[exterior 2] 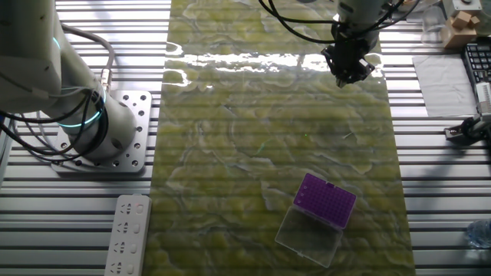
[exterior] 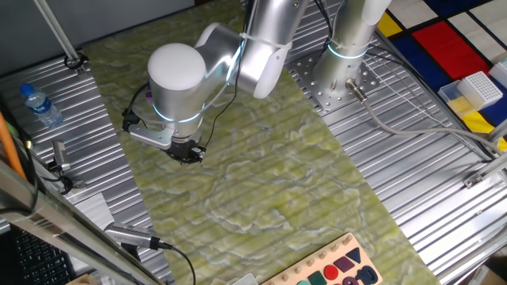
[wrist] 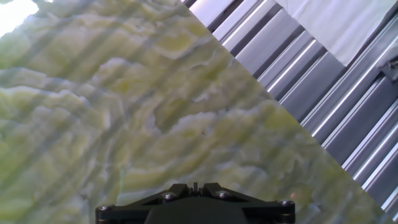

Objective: Insert a small pipette tip into the holder for small pipette tips

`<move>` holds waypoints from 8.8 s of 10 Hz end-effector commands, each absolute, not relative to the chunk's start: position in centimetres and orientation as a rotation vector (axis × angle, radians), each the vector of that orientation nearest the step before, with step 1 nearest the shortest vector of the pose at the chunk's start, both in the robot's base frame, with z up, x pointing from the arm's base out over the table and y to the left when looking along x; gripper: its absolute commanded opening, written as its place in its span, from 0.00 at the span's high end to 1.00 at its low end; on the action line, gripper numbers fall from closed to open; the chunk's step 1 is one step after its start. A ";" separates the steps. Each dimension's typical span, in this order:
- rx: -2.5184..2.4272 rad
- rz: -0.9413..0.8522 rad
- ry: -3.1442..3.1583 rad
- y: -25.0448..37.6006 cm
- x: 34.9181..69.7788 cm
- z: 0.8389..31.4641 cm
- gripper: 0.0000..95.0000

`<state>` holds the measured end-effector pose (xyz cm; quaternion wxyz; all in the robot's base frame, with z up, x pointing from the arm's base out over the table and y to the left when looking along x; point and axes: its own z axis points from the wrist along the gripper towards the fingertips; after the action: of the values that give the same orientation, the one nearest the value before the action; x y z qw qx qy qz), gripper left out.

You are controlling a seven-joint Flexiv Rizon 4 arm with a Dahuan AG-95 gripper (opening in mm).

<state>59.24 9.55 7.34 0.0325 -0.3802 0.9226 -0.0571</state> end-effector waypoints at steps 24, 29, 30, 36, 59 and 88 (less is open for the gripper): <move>-1.216 0.017 2.903 1.5 59.4 6.2 1.00; -1.213 0.012 2.899 -0.3 59.2 6.1 1.00; -1.209 0.016 2.900 -0.3 59.2 6.0 1.00; -1.057 -0.011 2.930 -0.3 59.3 6.1 1.00; -0.949 0.056 2.751 -2.7 59.9 4.4 0.80; -0.939 0.041 2.730 -2.0 61.0 0.9 1.00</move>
<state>61.05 -1.96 0.89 0.1268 -0.3231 0.9377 0.0144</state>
